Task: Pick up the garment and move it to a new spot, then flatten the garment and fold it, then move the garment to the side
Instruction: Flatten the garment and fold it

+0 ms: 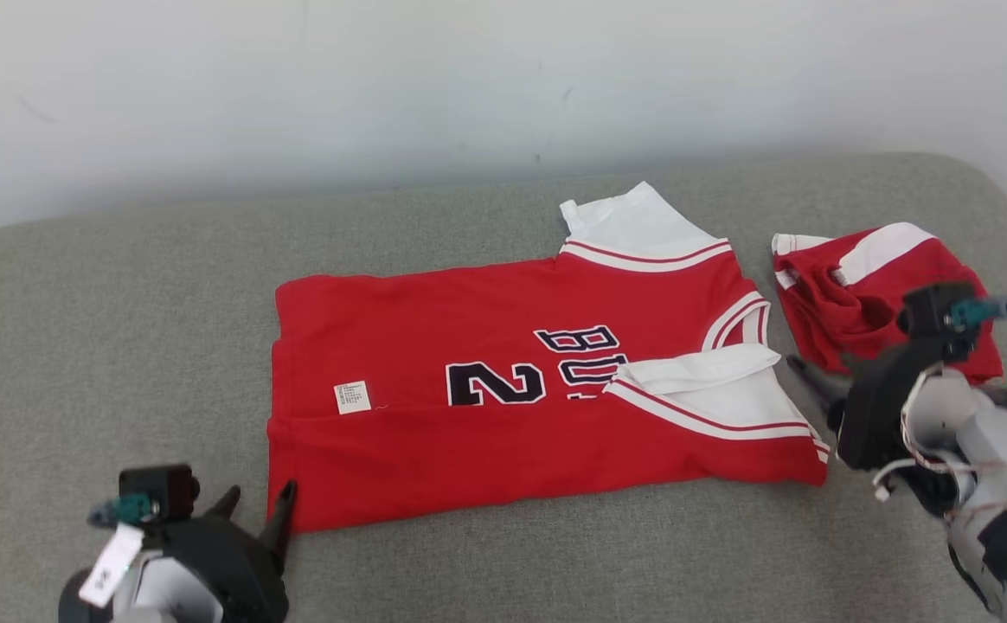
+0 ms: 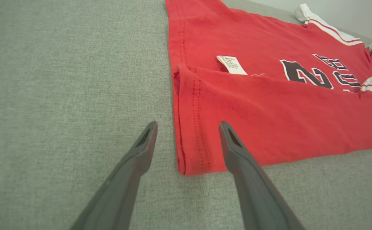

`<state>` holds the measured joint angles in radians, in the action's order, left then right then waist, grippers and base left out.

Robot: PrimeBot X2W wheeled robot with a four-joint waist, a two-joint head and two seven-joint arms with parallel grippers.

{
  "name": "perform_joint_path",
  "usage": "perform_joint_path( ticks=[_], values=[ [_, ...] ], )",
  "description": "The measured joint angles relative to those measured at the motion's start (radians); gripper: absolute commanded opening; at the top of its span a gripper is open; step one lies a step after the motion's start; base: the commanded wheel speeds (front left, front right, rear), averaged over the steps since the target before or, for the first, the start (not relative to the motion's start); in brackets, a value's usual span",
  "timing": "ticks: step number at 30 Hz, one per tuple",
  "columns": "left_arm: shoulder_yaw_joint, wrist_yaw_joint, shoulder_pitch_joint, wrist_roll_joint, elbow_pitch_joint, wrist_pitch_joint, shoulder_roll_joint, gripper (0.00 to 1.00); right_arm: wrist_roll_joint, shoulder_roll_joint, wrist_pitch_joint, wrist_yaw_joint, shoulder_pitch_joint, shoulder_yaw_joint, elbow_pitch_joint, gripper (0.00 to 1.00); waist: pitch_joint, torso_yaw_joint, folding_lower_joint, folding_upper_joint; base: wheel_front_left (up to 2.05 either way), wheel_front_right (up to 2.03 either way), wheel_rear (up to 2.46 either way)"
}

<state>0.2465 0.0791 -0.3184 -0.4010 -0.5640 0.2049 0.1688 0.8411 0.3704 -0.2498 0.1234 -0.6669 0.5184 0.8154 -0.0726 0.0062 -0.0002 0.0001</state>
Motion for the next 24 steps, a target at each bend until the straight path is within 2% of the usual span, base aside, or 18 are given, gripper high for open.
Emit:
perform_joint_path(
  ticks=[3, 9, 19, 24],
  values=[
    [0.002, -0.011, 0.069, 0.012, 0.045, -0.075, -0.006, 1.00, -0.007, 0.019, 0.060, 0.000, 0.076, 0.003, -0.027, 1.00, 0.013, -0.005, 0.0000, 0.0000, 0.00, 0.00, 0.00],
    [-0.001, -0.029, 0.110, 0.016, 0.075, -0.151, -0.009, 1.00, -0.016, 0.032, 0.122, 0.000, 0.154, 0.013, -0.062, 1.00, 0.016, -0.015, 0.0000, -0.0001, 0.00, 0.00, 0.00],
    [0.014, -0.036, 0.127, 0.025, 0.095, -0.202, -0.029, 1.00, -0.025, 0.029, 0.163, 0.000, 0.206, 0.021, -0.077, 1.00, -0.014, -0.024, 0.0001, 0.0000, 0.00, 0.00, 0.00],
    [0.027, -0.042, 0.096, 0.027, 0.049, -0.193, -0.047, 1.00, -0.022, 0.028, 0.171, 0.000, 0.206, 0.017, -0.047, 1.00, -0.028, -0.019, 0.0002, 0.0000, 0.00, 0.00, 0.00]
  ],
)
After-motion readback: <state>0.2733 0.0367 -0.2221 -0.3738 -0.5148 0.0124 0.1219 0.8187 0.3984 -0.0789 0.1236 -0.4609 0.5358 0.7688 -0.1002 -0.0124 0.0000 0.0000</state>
